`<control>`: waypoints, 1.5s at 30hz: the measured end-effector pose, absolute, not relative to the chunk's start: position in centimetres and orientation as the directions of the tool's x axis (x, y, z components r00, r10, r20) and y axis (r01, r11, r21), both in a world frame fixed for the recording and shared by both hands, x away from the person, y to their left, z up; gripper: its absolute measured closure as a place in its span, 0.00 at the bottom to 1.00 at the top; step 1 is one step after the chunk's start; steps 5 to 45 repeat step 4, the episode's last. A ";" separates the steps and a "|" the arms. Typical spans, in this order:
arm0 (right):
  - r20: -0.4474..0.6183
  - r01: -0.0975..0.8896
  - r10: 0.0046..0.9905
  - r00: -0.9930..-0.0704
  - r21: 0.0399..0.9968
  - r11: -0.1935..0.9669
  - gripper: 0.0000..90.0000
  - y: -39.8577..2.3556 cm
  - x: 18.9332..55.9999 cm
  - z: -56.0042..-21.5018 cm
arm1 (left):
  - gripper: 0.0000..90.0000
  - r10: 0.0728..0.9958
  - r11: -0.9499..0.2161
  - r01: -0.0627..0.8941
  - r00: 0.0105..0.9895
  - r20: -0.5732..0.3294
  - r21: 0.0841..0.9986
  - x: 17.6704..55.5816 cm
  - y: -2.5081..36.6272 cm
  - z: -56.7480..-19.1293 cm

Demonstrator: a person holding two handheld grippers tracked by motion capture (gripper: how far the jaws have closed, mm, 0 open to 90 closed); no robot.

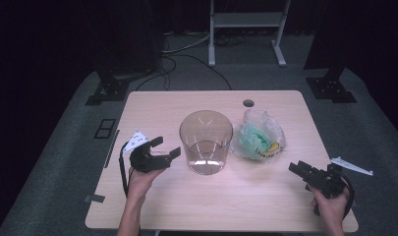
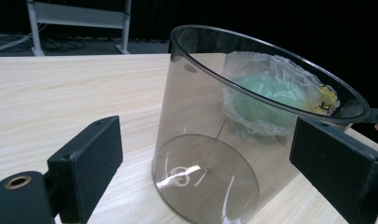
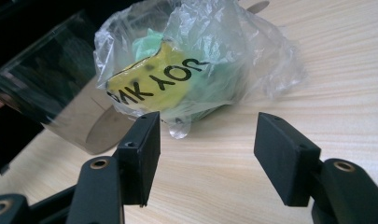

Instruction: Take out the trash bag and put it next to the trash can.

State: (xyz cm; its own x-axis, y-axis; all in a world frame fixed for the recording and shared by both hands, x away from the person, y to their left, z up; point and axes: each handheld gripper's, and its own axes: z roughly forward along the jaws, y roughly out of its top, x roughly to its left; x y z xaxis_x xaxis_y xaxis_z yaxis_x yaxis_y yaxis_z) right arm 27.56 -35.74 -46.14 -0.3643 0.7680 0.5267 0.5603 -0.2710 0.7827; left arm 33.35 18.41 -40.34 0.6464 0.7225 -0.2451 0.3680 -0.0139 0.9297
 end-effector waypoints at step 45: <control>0.554 0.539 0.752 -0.357 0.780 -0.319 0.44 -35.8 26.8 -46.6 | 0.09 0.723 -0.016 0.364 0.647 -0.241 0.931 33.4 18.4 -40.3</control>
